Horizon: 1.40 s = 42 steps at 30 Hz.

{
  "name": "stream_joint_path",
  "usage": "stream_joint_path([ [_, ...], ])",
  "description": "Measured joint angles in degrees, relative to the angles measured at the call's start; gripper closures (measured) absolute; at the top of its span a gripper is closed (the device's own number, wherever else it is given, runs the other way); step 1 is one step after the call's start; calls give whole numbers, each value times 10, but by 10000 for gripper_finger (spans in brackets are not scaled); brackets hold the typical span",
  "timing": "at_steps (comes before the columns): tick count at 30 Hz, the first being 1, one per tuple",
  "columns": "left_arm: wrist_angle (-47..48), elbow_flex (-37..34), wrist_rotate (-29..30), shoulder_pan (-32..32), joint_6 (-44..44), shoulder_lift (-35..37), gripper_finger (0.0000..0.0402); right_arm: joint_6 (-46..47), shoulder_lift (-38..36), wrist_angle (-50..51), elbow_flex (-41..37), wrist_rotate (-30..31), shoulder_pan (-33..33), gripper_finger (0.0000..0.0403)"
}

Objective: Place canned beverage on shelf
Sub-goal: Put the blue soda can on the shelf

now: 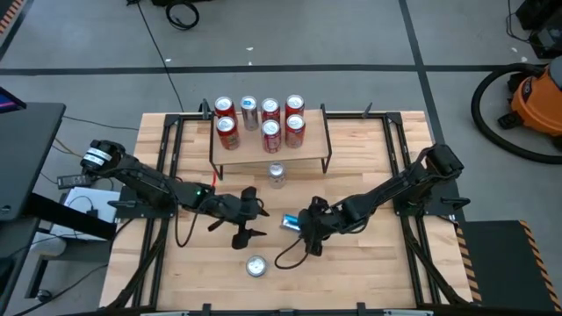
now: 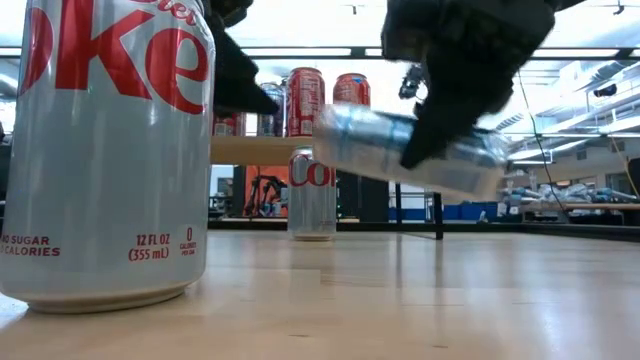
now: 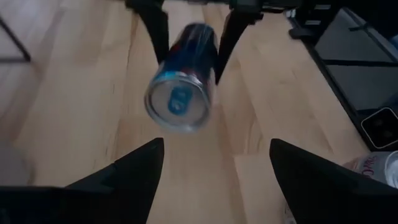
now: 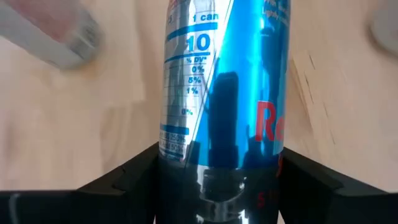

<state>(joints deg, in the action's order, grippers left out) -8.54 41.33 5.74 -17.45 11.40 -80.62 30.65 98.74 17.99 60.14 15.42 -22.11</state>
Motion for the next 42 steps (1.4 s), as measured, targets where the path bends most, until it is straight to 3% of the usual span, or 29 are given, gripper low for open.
stream_joint_path([
  [6,1,23,0,10,-68,0,78,-52,-13,-104,-48,-4,3,145],
  [16,28,83,3,40,-143,0,9,-149,-51,-360,-163,-50,4,144],
  [23,23,108,-38,41,-171,0,3,-197,-54,-476,-206,-74,20,143],
  [28,8,109,-42,40,-152,-1,3,-218,-53,-521,-215,-88,32,143],
  [35,-1,115,5,36,-108,-9,3,-262,-53,-545,-215,-5,28,143],
  [42,19,147,21,23,-119,-13,3,-268,-53,-559,-215,-3,25,142],
])
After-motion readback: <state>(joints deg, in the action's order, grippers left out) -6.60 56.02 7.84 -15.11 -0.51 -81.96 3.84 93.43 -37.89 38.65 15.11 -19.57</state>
